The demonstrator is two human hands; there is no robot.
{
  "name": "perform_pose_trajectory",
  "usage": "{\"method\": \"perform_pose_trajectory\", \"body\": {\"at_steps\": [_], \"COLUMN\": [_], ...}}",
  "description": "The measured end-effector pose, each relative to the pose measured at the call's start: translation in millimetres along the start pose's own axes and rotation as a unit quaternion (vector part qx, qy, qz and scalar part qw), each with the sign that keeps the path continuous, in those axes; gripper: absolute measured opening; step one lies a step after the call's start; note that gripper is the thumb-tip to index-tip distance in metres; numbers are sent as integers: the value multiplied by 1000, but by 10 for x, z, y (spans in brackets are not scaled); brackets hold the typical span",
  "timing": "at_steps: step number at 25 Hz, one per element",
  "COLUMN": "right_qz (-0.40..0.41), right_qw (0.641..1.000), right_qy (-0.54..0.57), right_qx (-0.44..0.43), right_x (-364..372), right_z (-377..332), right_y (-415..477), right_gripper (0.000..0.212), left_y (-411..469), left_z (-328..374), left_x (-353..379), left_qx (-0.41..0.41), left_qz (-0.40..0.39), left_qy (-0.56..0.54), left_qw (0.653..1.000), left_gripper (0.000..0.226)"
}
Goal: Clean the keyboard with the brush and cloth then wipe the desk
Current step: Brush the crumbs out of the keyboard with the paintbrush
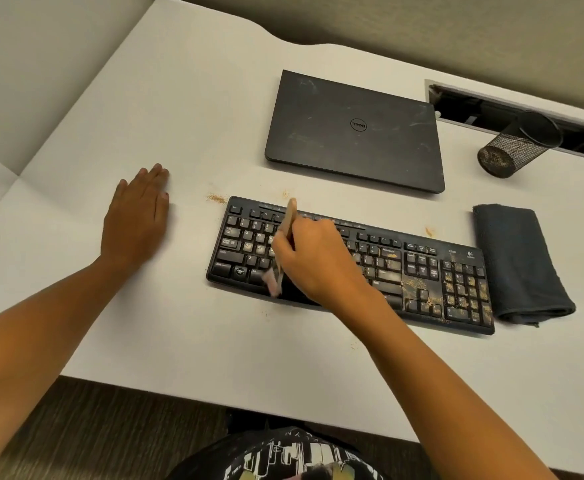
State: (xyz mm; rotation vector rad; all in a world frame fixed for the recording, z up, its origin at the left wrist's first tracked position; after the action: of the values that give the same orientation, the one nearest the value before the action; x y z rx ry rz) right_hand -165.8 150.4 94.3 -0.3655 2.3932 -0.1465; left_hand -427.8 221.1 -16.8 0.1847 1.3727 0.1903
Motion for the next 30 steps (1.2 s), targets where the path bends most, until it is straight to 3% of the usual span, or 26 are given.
{"method": "perform_pose_trajectory", "body": {"at_steps": [2, 5, 8, 12, 16, 19, 23, 26, 30], "right_qz": [13, 81, 28, 106, 71, 103, 49, 82, 31], "right_qw": [995, 986, 989, 982, 984, 980, 988, 987, 995], "right_qy": [74, 131, 114, 149, 157, 165, 136, 134, 78], "right_qx": [58, 62, 88, 40, 53, 30, 49, 34, 53], "right_x": [-27, -27, 153, 68, 97, 25, 93, 44, 211], "right_z": [115, 113, 138, 103, 113, 86, 66, 31, 56], "right_y": [-26, -105, -164, -278, -273, -284, -271, -235, -195], "right_gripper": [35, 33, 32, 34, 36, 38, 37, 31, 37], "left_y": [0, -4, 1, -1, 9, 5, 12, 8, 2], "left_z": [3, 4, 10, 9, -4, -4, -6, -11, -3], "left_x": [-1, 1, -3, -4, 12, 11, 23, 23, 21], "left_qx": [-1, 2, 1, 2, 3, 0, 2, 2, 1], "left_qz": [-3, 0, 1, 6, 0, 2, -1, 2, 2], "left_qy": [1, 6, 6, 9, 12, 9, 11, 12, 9], "left_qw": [1000, 1000, 1000, 1000, 1000, 1000, 1000, 1000, 1000], "left_gripper": [52, 53, 53, 52, 54, 53, 54, 55, 54]}}
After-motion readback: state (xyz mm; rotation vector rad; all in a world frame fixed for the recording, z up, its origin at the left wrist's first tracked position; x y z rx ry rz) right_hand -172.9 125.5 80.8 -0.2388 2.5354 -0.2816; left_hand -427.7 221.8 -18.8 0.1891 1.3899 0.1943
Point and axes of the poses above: each hand's wrist, its own y-axis towards the middle knuckle, its own x-axis out of the palm, z = x × y, the point moved 7 cm from there along y, towards the middle knuckle, and after that the axes turned 11 degrees about y, right-handed, at the moved point
